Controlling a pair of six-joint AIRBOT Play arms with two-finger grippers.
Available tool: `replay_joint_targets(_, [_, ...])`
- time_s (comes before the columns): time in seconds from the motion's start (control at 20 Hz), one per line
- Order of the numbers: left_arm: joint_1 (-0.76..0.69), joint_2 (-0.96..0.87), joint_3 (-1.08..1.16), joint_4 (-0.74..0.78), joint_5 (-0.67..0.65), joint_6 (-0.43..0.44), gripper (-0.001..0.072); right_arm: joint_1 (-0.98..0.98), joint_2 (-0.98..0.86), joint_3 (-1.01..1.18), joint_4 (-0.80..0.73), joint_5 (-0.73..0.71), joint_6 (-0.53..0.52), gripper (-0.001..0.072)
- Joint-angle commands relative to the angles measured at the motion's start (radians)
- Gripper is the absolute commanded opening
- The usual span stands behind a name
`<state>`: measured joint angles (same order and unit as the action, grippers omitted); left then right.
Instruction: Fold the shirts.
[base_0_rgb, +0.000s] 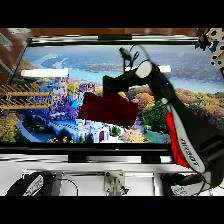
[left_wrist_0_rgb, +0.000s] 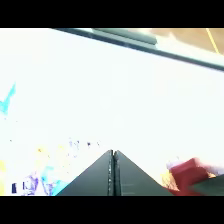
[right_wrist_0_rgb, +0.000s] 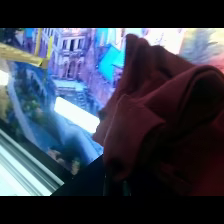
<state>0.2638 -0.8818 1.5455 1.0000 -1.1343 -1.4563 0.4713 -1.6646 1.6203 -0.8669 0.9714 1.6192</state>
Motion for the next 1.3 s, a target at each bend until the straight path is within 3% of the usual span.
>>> replay_joint_targets(0.0, [0.043, 0.086, 0.0, 0.014, -0.098, -0.004, 0.003, 0.086, -0.145, 0.0, 0.186, -0.184, -0.001, 0.0072])
replay_joint_targets(0.25, [0.043, 0.1, -0.001, 0.014, -0.157, -0.003, 0.003, 0.106, -0.22, 0.0, 0.336, -0.214, -0.001, 0.0103])
replay_joint_targets(0.35, [0.043, 0.093, -0.002, 0.014, -0.157, -0.003, 0.003, 0.109, -0.219, 0.002, 0.338, -0.2, -0.013, 0.0609])
replay_joint_targets(0.55, [0.043, 0.089, -0.002, 0.014, -0.158, 0.004, 0.003, 0.028, -0.165, 0.003, 0.232, 0.032, -0.061, 0.0618])
replay_joint_targets(0.65, [0.043, 0.088, -0.002, 0.014, -0.158, 0.004, 0.0029, -0.041, -0.109, 0.003, 0.023, 0.2, -0.026, 0.0617])
replay_joint_targets(0.8, [0.043, 0.088, -0.002, 0.014, -0.158, 0.004, 0.003, -0.151, -0.024, 0.003, -0.422, 0.413, 0.063, 0.0617])
replay_joint_targets(0.9, [0.043, 0.088, -0.002, 0.014, -0.158, 0.004, 0.003, -0.233, -0.016, -0.004, -0.558, 0.504, 0.08, 0.0631])
replay_joint_targets(1.1, [0.043, 0.086, -0.002, 0.014, -0.158, 0.004, 0.003, -0.362, -0.025, -0.151, -0.262, 0.383, 0.066, 0.0634])
replay_joint_targets(1.25, [0.043, 0.086, -0.003, 0.014, -0.158, 0.004, 0.003, -0.366, -0.087, -0.224, -0.102, 0.325, -0.008, 0.0683])
